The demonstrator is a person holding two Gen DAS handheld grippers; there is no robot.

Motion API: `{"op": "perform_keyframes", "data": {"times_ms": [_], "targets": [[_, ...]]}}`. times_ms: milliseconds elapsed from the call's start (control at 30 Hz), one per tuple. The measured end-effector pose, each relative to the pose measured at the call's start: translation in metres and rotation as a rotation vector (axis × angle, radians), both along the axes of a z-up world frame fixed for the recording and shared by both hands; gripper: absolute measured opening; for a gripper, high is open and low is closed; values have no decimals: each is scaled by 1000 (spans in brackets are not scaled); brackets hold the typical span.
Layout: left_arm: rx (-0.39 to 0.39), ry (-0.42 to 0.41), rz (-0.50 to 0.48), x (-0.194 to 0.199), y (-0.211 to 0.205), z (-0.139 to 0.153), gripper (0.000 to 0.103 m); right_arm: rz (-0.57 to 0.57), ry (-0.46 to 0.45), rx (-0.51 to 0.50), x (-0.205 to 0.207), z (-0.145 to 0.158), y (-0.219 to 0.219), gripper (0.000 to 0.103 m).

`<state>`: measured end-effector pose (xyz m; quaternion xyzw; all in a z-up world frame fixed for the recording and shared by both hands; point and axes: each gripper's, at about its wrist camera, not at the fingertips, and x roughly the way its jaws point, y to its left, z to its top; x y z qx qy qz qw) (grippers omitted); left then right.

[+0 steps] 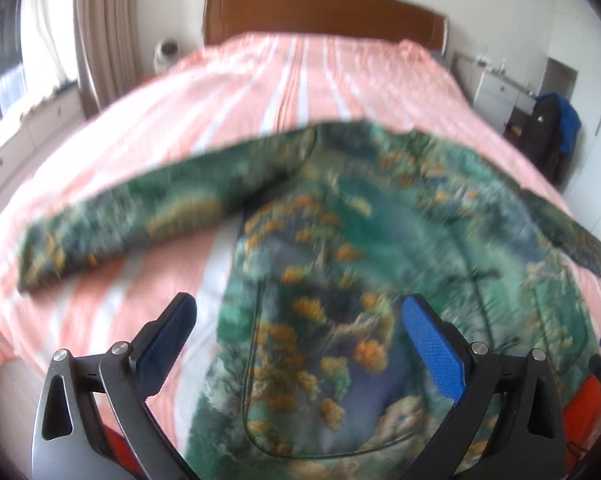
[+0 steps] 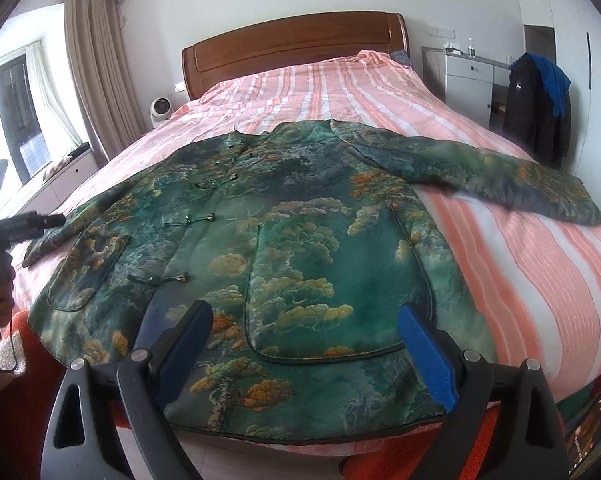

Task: Fold large clothes

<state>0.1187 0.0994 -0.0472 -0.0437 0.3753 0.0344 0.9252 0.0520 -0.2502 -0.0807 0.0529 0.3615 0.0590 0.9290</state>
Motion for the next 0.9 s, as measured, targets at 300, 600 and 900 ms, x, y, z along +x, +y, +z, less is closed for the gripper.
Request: {"op": "perform_keyframes", "data": {"times_ms": [300,600,900], "targets": [[2,-179,0,-16,-10,46,103,42,-32,-26,-3,14,14,93],[69,-214,6,-26,-17,50,103,37,-38,-48,-2,13,16,93],[72,-200,3,-26,-18,44,103,41,-37,-48,-3,13,17,93]]}}
